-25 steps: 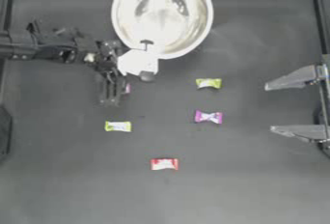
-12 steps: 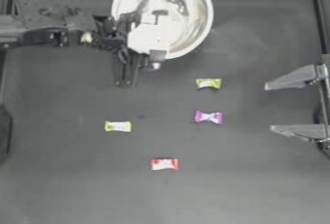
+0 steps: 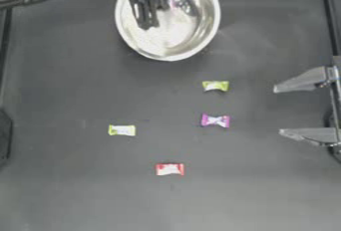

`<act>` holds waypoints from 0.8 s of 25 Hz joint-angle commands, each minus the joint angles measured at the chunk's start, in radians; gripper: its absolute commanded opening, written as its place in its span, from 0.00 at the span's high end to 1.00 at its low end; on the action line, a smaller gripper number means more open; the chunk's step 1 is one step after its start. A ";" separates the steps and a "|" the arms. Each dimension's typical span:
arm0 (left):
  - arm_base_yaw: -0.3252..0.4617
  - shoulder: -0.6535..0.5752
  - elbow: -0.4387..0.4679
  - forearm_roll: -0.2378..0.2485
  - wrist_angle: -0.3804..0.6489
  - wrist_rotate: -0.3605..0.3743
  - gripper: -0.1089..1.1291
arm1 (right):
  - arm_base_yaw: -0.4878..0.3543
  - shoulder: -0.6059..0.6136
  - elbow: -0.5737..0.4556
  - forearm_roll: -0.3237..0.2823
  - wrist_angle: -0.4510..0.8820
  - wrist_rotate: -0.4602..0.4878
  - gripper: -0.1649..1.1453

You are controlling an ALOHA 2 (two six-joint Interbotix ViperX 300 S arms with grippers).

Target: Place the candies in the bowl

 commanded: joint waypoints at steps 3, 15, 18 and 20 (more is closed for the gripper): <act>0.015 0.015 -0.081 0.005 0.020 0.026 0.59 | -0.002 0.011 -0.011 0.003 -0.003 -0.003 0.12; 0.014 -0.014 -0.081 -0.011 0.063 0.014 0.14 | -0.011 0.011 -0.009 0.009 0.014 -0.003 0.12; 0.014 -0.054 -0.071 -0.032 0.061 0.017 0.12 | -0.021 0.009 -0.009 0.011 0.021 -0.003 0.12; 0.011 -0.087 -0.055 -0.051 0.061 0.021 0.11 | -0.026 0.009 -0.011 0.011 0.025 -0.003 0.12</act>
